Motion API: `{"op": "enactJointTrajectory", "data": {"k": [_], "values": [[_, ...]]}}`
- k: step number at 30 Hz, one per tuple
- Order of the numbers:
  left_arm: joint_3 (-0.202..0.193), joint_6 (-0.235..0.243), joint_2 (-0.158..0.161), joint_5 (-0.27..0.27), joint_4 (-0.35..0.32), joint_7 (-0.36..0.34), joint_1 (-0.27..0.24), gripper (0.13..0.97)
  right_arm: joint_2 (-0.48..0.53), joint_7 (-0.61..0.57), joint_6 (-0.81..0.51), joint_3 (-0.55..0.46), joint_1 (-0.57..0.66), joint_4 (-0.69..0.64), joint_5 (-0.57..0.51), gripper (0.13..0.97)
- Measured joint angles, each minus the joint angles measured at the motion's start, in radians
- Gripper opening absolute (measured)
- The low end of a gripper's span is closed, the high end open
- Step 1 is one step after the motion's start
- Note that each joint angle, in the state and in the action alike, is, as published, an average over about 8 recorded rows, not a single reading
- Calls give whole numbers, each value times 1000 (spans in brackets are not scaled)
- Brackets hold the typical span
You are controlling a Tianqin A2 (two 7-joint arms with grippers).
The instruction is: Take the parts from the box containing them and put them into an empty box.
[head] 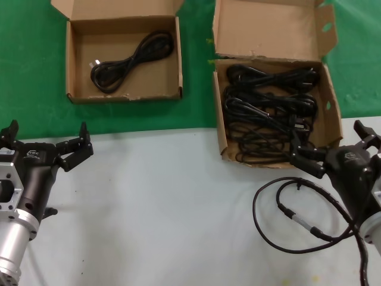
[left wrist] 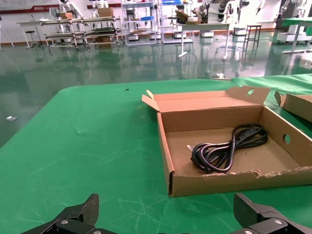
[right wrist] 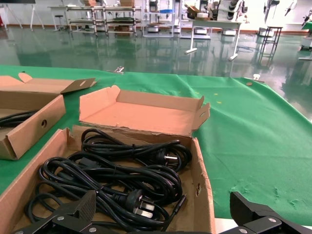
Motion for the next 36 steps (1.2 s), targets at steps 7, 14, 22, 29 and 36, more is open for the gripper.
{"op": "enactJointTrajectory", "data": {"k": [7,14,22,29,36], "values": [[0,0,0,0,0,0,0,966,0,0,0,0,0,0,0,966],[0,0,0,0,0,0,0,966,0,0,0,0,0,0,0,966],[0,0,0,0,0,0,0,966,0,0,0,0,0,0,0,966],[0,0,0,0,0,0,0,966,0,0,0,0,0,0,0,966],[0,0,0,0,0,0,0,966,0,0,0,0,0,0,0,966]]}}
